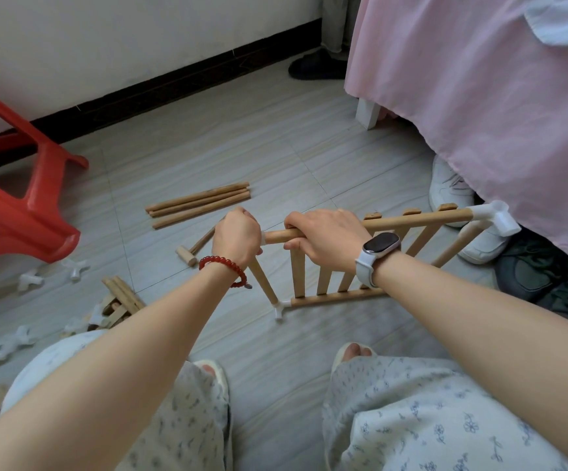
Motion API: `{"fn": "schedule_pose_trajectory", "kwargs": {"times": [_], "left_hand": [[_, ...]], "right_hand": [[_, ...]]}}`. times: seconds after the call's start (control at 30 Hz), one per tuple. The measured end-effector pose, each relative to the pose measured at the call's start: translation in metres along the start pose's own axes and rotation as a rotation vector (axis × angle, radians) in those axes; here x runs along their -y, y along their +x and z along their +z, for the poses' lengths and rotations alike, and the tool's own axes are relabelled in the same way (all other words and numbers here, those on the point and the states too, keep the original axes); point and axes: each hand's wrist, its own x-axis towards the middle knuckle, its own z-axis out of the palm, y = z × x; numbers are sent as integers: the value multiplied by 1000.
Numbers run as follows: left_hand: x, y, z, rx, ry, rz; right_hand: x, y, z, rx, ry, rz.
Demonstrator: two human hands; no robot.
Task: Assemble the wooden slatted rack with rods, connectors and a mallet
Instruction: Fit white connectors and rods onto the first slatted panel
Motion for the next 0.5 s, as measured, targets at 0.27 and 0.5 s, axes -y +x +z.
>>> {"fn": "schedule_pose_trajectory", "kwargs": {"times": [0.27,0.5], "left_hand": [[2,5,8,-25,146,124],[-4,8,10,48,60,141]], "right_hand": [[-2,-3,1,-25,14,23],[-3,-4,1,-34,41,42]]}}
